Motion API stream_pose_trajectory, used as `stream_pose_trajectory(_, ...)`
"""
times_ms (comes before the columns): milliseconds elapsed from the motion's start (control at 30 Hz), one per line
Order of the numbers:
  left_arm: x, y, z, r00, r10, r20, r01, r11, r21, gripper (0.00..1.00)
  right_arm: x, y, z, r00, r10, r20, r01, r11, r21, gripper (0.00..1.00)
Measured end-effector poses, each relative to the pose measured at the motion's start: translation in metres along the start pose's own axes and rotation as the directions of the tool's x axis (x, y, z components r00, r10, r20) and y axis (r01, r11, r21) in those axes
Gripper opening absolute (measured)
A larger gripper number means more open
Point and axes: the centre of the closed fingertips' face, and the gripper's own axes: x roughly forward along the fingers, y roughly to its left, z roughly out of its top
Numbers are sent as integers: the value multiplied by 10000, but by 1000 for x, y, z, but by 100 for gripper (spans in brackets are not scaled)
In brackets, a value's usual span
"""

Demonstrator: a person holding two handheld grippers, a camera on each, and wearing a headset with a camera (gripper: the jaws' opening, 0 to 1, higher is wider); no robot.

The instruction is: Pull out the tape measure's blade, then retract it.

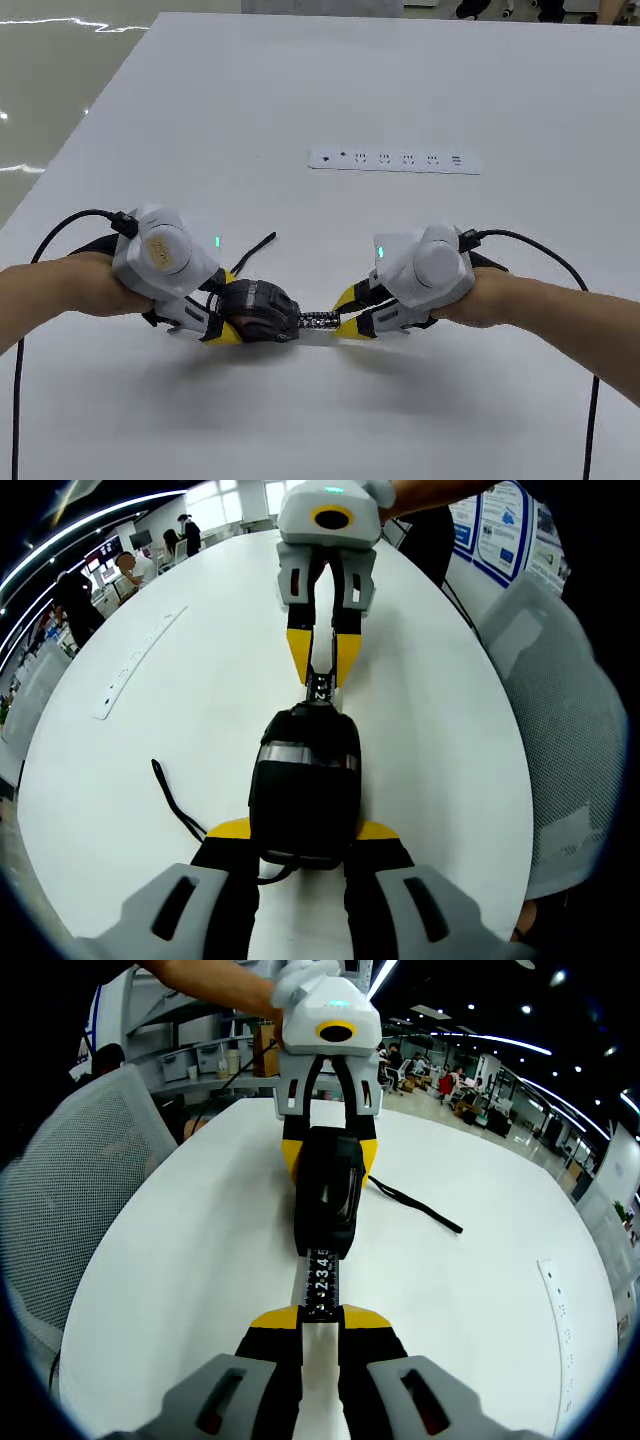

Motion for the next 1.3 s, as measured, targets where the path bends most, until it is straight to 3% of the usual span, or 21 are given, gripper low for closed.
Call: stream_pose_trajectory(1300,0,-1,1,10000,18,53,-18,9999,-145,27,-9,-3,-6,9999,45,-93,-46,9998,-180,11)
